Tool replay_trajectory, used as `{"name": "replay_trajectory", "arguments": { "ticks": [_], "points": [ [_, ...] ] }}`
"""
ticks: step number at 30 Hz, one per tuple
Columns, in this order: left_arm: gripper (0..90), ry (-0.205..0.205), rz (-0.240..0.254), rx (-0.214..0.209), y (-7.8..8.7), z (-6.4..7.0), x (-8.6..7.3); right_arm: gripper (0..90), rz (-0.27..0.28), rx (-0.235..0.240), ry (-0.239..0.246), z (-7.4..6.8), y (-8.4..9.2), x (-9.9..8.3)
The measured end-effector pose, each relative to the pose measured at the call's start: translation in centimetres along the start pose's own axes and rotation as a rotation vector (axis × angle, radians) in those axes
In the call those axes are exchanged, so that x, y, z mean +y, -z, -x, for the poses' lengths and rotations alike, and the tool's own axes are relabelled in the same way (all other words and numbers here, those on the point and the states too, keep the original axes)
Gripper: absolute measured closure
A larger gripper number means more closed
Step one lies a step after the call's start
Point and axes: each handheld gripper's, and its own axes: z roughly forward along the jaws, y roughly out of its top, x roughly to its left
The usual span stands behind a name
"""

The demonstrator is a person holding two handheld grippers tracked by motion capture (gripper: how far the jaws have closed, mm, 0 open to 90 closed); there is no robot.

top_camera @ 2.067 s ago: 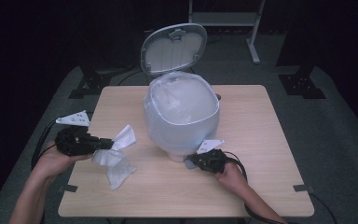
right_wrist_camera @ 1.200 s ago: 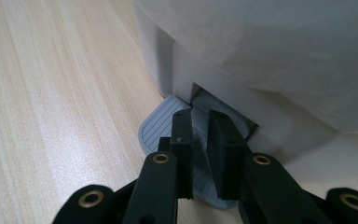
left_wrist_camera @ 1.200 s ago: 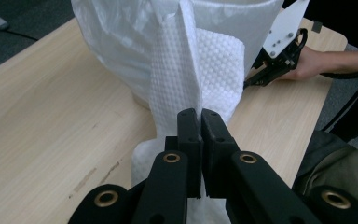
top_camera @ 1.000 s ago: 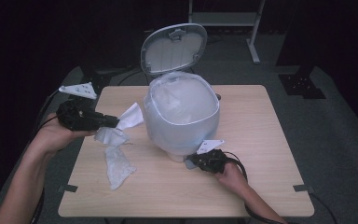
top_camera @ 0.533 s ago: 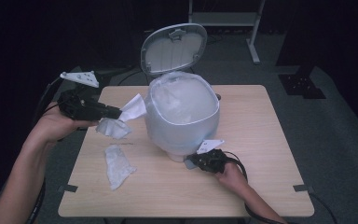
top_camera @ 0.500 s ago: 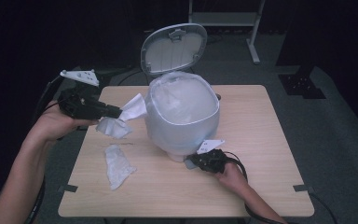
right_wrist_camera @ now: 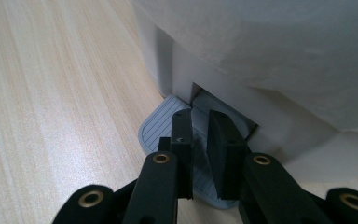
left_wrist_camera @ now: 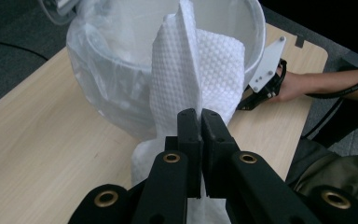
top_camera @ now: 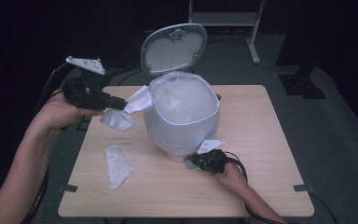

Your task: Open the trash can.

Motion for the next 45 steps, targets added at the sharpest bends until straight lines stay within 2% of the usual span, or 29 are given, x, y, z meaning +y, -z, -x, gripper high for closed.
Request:
{"name": "replay_trajectory", "arguments": {
  "ticks": [18,26,39,45],
  "points": [
    [87.6,0.009,0.008,0.005,0.0,-0.3,3.3,79.9,0.004,-0.002,0.002,0.0,0.0,-0.1],
    [87.4,-0.005,-0.01,0.011,-0.3,-0.3,4.7,79.9,0.007,-0.005,0.003,0.0,0.0,-0.1],
    [87.3,-0.041,-0.014,-0.003,-2.1,0.6,7.4,79.9,0.008,-0.004,0.005,0.0,0.0,-0.1],
    [87.3,-0.044,-0.009,-0.015,-2.8,0.7,8.3,79.9,0.009,-0.003,0.005,0.0,0.0,-0.1]
  ]
}}
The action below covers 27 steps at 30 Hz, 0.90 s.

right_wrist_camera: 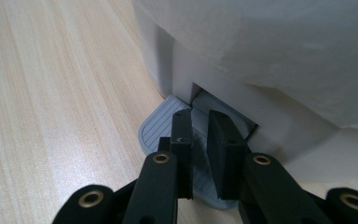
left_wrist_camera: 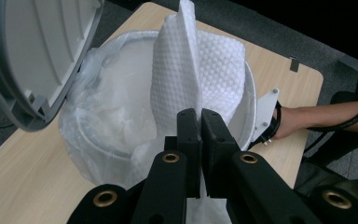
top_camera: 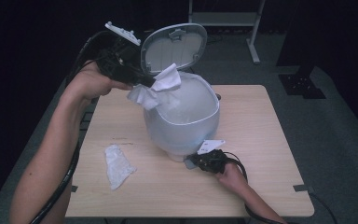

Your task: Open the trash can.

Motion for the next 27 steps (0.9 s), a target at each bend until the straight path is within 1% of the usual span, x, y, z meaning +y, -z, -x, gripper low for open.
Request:
{"name": "replay_trajectory", "arguments": {
  "ticks": [5,14,17,18,19,20,21,22,24,27],
  "points": [
    [87.2,-0.006,-0.009,-0.008,-1.4,0.1,0.9,79.8,0.0,0.001,0.0,0.0,0.0,0.0],
    [86.6,-0.02,-0.019,-0.017,-2.9,0.4,2.2,79.9,0.001,0.0,0.001,0.0,0.0,0.0],
    [86.6,-0.023,-0.025,-0.02,-3.3,0.3,2.4,79.8,0.001,0.0,0.002,0.0,0.0,0.0],
    [86.6,-0.03,-0.03,-0.021,-3.8,0.3,2.6,79.8,0.001,-0.003,0.007,-0.1,0.0,0.0],
    [86.7,-0.03,-0.03,-0.021,-3.8,0.3,2.6,79.9,0.0,-0.004,0.007,-0.1,0.0,0.0],
    [86.7,-0.032,-0.028,-0.028,-4.2,0.2,2.7,79.9,0.0,-0.004,0.007,-0.1,0.0,0.0],
    [86.7,-0.032,-0.028,-0.028,-4.2,0.2,2.7,79.9,0.0,-0.004,0.007,-0.1,0.0,0.0],
    [86.7,-0.032,-0.029,-0.032,-4.7,0.1,2.8,79.8,0.0,-0.002,0.005,0.0,0.0,0.0],
    [86.7,-0.028,-0.028,-0.035,-4.9,0.0,2.9,79.8,0.0,-0.001,0.004,0.0,0.0,0.0],
    [86.6,-0.029,-0.042,-0.036,-5.6,-0.2,3.0,79.8,0.0,-0.002,0.004,0.0,0.0,0.0]
  ]
}}
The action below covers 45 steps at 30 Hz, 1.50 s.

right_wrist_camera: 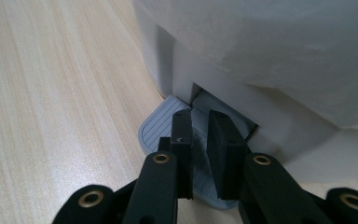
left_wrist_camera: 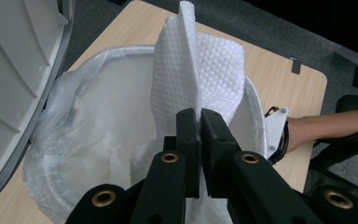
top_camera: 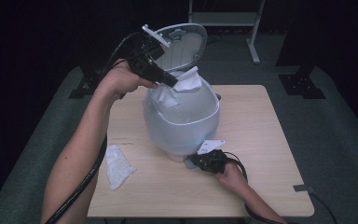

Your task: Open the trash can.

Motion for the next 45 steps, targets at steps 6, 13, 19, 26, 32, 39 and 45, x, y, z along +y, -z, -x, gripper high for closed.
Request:
{"name": "replay_trajectory", "arguments": {
  "ticks": [6,13,19,26,32,39,45],
  "points": [
    [82.9,0.015,-0.007,0.02,-0.7,-0.2,0.1,79.7,0.0,0.001,0.001,0.0,0.0,0.0],
    [72.8,0.026,-0.004,0.029,-1.3,-0.5,0.1,79.6,0.001,-0.002,0.001,0.0,0.0,0.0],
    [71.4,0.025,0.001,0.015,-1.2,-0.6,-0.4,79.6,0.0,-0.001,0.002,0.0,0.0,0.0],
    [71.4,0.031,0.008,-0.005,-1.4,-0.8,-1.6,79.6,-0.001,-0.004,0.001,0.0,0.0,0.0],
    [70.7,0.039,0.025,-0.012,-0.9,-1.0,-2.6,79.5,0.0,-0.005,-0.002,0.0,0.0,0.0],
    [69.0,0.045,0.031,-0.013,-0.1,-1.1,-4.4,79.6,0.0,-0.007,-0.004,-0.1,0.0,0.0],
    [67.7,0.05,0.047,-0.012,0.8,-1.2,-6.0,79.6,0.0,-0.008,-0.007,-0.1,0.0,0.0]
  ]
}}
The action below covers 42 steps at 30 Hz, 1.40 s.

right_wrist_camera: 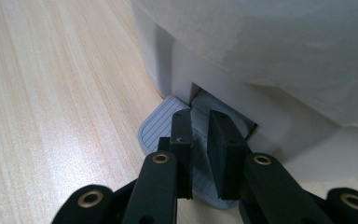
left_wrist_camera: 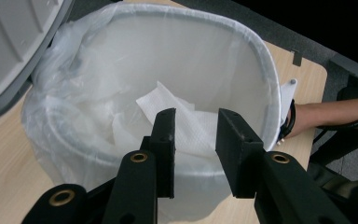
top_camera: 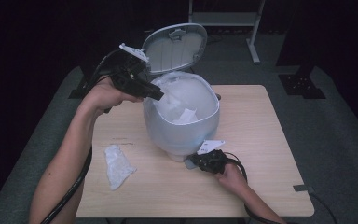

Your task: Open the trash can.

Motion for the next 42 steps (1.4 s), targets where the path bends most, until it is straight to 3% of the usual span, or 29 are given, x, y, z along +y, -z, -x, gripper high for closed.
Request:
{"name": "replay_trajectory", "arguments": {
  "ticks": [16,42],
  "points": [
    [61.5,0.018,0.02,0.001,1.7,-0.5,-3.7,79.6,-0.006,-0.013,0.008,-0.2,0.0,0.1],
    [50.0,0.023,0.042,0.005,2.7,-0.4,-7.6,79.6,-0.007,-0.008,0.007,-0.1,0.0,0.1]
  ]
}}
